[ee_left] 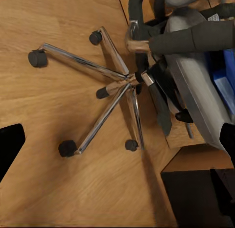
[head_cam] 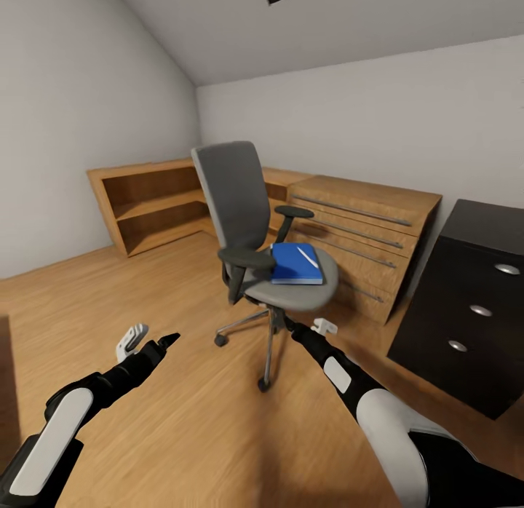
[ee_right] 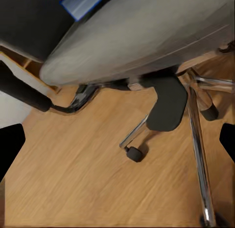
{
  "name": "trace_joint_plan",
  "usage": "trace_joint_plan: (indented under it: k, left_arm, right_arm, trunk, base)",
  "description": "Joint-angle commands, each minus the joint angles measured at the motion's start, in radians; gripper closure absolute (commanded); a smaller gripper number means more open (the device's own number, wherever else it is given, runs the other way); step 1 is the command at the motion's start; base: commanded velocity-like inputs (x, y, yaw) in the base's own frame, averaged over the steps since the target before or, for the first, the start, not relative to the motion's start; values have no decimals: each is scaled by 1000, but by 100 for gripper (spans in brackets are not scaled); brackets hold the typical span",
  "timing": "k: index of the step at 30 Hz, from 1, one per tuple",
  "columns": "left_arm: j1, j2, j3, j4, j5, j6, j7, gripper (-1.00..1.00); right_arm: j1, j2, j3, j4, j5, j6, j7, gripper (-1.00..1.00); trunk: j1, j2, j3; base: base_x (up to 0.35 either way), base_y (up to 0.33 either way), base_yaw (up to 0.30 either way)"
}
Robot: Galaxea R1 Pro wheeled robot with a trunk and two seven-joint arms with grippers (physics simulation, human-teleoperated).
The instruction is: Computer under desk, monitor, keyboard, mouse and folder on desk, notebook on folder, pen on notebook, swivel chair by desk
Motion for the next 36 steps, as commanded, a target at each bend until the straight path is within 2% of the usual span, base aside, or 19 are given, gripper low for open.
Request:
trace_joint_plan:
  k: [1,7,12,13,15,16,17,21,23,25,26,28,29,31,32,33,34,35,36]
  left_arm:
    - [-1,1,-2,-1,11,1,10,-100]
    - [-1,-1,-26,22,10,0,9,-100]
    - [-1,-2,-89,85,6,-2,6,-100]
    - [-1,-4,-109,104,3,-3,4,-100]
    - [-1,-4,-125,108,2,-4,4,-100]
    - [-1,-4,-140,110,2,-5,5,-100]
    - [-1,-3,-175,113,0,-12,5,-100]
    - [-1,1,-185,125,-14,-15,5,-100]
    - [-1,-2,-188,167,-55,-16,6,-100]
    - [-1,-4,-200,183,-70,-16,8,-100]
    - [-1,-4,-264,202,-115,-17,11,-100]
    - [-1,-5,-294,224,-148,-18,12,-100]
    - [-1,-6,-333,282,-187,-19,10,-100]
    - [-1,-7,-371,293,-215,-20,11,-100]
    - [-1,-7,-419,311,-255,-25,12,-100]
    - [-1,-24,-473,379,-321,-99,13,-100]
    - [-1,-50,-486,446,-334,-150,12,-100]
    - [-1,-81,-491,545,-376,-191,13,-100]
    - [-1,-82,-490,556,-393,-193,14,-100]
  right_arm:
    - [-1,0,-7,2,-1,-1,6,-100]
    - [-1,0,-7,1,1,-4,1,-100]
    - [-1,0,-7,1,19,-5,-2,-100]
    - [-1,-5,-8,5,44,-4,-18,-100]
    - [-1,-9,-8,19,54,-4,-45,-100]
    - [-1,-15,-8,31,59,-4,-65,-100]
    - [-1,-44,-8,62,65,-5,-99,-100]
    - [25,-74,-8,73,67,-6,-106,-100]
    - [88,-103,-8,71,66,-6,-107,-100]
    - [104,-114,-8,71,66,-6,-107,-100]
    - [130,-129,-8,74,66,-13,-108,-100]
    - [160,-134,-8,74,66,-19,-109,-100]
    - [208,-136,-8,75,67,-47,-110,-100]
    - [234,-136,-8,75,67,-84,-111,-100]
    - [265,-136,-8,75,68,-128,-111,-100]
    - [313,-137,-8,75,68,-200,-115,-100]
    - [334,-138,-8,76,68,-227,-117,-100]
    - [382,-137,-8,77,68,-321,-118,-100]
    - [389,-136,-8,77,68,-335,-118,-100]
  trunk:
    - [-1,0,-1]
    - [-1,0,-1]
    - [-1,0,-1]
    - [-1,0,-1]
    - [-1,0,-1]
    - [-1,0,-1]
    - [-1,0,-1]
    - [-1,0,3]
    - [-2,0,11]
    - [-3,1,18]
    - [-4,1,22]
    - [-11,15,29]
    - [-15,22,32]
    - [-23,36,38]
    - [-27,43,41]
    - [-30,50,44]
    - [-34,57,48]
    - [-38,64,52]
    - [-42,71,56]
  base:
    - [-335,-5,0]
    - [-328,-93,0]
    - [-296,-183,0]
    - [-161,-183,0]
    - [-105,-135,0]
    - [-53,-70,0]
    - [-14,-18,0]
    - [-5,-7,0]
    - [-1,-1,0]
    - [0,0,0]
    - [0,0,0]
    - [0,0,0]
    - [0,0,0]
    - [0,0,0]
    - [0,0,0]
    - [0,0,0]
    - [0,0,-20]
    - [0,0,-184]
    - [0,0,-198]
